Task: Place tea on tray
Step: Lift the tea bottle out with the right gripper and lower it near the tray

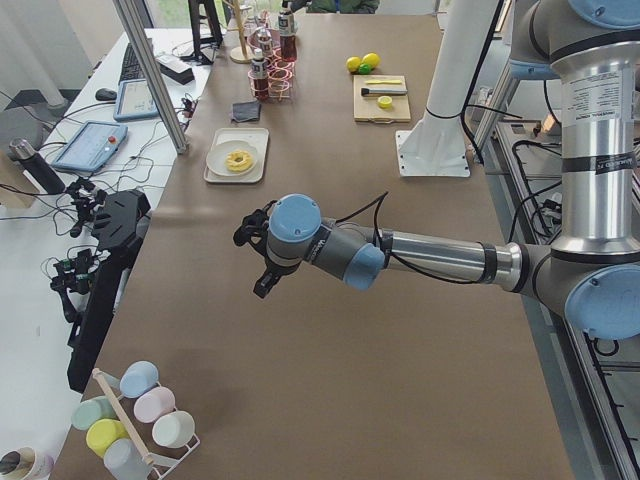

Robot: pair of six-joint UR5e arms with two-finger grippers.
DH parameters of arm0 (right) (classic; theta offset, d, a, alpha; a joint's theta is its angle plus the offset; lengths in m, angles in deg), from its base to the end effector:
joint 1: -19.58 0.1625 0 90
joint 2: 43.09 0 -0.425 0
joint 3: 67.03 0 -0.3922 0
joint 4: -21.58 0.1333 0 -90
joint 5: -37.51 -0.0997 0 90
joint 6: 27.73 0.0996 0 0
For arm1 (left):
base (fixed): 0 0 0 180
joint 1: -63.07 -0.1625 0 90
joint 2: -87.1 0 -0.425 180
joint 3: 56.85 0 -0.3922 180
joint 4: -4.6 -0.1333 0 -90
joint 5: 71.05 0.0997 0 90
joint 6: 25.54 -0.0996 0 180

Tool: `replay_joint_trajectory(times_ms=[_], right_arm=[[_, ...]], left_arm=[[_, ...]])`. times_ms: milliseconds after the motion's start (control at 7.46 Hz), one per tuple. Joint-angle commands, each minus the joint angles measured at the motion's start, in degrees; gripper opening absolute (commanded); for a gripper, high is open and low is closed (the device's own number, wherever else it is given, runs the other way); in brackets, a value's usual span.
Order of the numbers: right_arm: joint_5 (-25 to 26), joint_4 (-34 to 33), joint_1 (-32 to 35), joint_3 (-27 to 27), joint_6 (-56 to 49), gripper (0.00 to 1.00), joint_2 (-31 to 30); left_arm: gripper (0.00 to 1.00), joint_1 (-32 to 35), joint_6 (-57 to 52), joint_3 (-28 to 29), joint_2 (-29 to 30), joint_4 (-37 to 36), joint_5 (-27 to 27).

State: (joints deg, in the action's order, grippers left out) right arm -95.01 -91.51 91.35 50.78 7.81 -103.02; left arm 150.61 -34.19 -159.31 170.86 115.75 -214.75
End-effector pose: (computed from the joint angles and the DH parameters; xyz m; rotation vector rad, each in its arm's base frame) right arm -0.1079 -0.5385 0.2015 0.1907 -0.9008 0.0553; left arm -0.0333 -0.4612 0.5490 0.4934 0.8982 0.4004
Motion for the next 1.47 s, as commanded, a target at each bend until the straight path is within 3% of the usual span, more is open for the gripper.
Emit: replay_joint_trajectory(times_ms=[0,268,536,939,1341], right_arm=[[5.83,-4.51,-12.81,0.41,16.33,0.00,10.41],[14.62,-4.51,-26.08,-4.40,27.43,0.00,18.41],[20.17,-4.16,-33.50,-11.35,31.95,0.00,24.50],[25.01,1.70,-39.14,-16.89,35.64,0.00,25.31],[26.52,5.06,-40.38,-20.34,35.74,0.00,25.22]], left_arm=[[0.98,0.00,0.73,-0.02,-0.18,0.04,-0.08],[0.98,0.18,1.87,-0.11,-0.18,0.12,-2.61],[0.98,0.44,3.10,-0.72,-0.96,0.21,-2.90],[0.98,0.44,3.29,-0.81,-1.06,0.12,-2.98],[0.98,0.35,3.38,-0.81,-0.79,-0.05,-2.98]])
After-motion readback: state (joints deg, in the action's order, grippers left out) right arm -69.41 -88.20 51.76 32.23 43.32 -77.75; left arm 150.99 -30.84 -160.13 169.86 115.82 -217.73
